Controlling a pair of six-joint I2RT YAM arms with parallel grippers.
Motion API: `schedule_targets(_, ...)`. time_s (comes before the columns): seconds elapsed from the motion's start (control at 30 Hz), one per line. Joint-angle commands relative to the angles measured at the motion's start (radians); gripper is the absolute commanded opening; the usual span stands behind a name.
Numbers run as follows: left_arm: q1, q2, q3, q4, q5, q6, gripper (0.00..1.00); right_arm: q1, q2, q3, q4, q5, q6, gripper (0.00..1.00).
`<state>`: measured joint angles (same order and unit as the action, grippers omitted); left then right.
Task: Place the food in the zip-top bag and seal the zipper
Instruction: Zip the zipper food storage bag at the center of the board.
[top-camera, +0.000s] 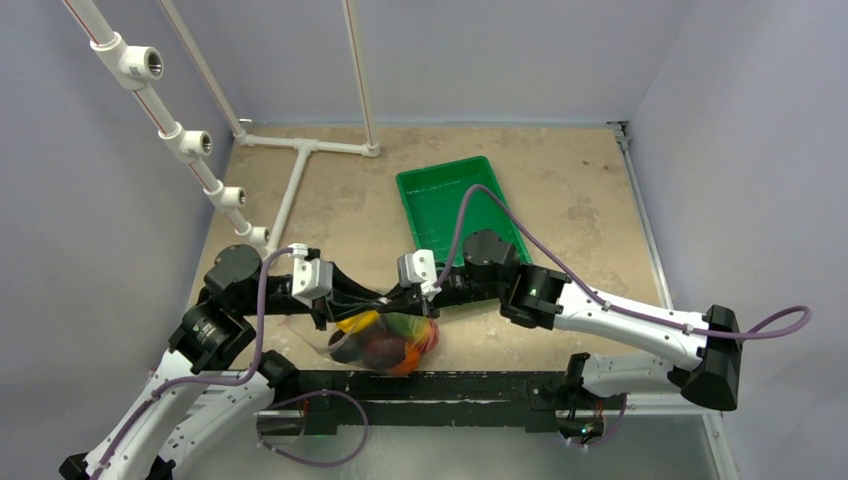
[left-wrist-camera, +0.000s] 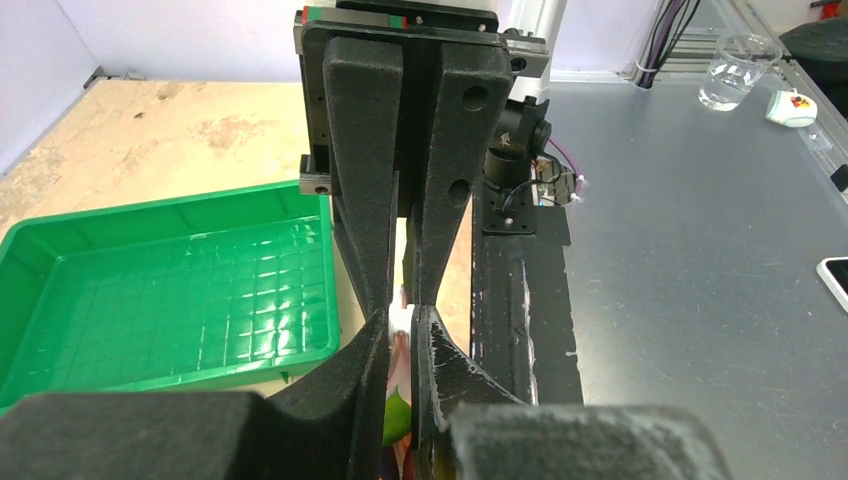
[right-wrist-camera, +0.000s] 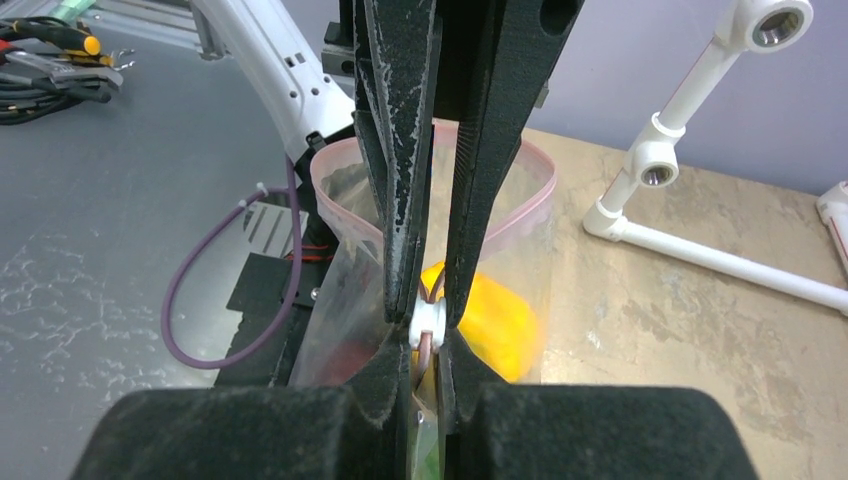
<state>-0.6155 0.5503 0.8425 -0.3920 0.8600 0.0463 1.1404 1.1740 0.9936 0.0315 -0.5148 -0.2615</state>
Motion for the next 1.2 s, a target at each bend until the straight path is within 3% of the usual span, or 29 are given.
schedule_targets(0.0,0.004,0.002,-0.010,0.009,0.015,0.007,0.00,0.003,-0.045,-0.006,0.083,0.019,0.015,0.10)
schedule_targets(0.23,0.004,-0.007,0.002,0.005,0.002,0.007,0.00,0.004,-0.077,-0.063,0.125,0.034,0.021,0.28)
schedule_targets(0.53,0.004,-0.009,0.007,0.008,0.004,0.006,0.00,0.004,-0.071,-0.101,0.172,0.014,0.040,0.30)
schedule_targets(0.8,0.004,-0.013,0.009,0.011,0.010,0.002,0.00,0.003,-0.048,-0.108,0.190,0.004,0.047,0.24)
schedule_targets(1.0,0.004,-0.011,0.006,0.008,0.019,-0.002,0.00,0.004,-0.040,-0.100,0.201,0.002,0.051,0.00)
schedule_targets(1.17,0.004,-0.004,-0.001,0.004,0.014,-0.014,0.03,0.004,-0.047,-0.105,0.218,0.010,0.060,0.00)
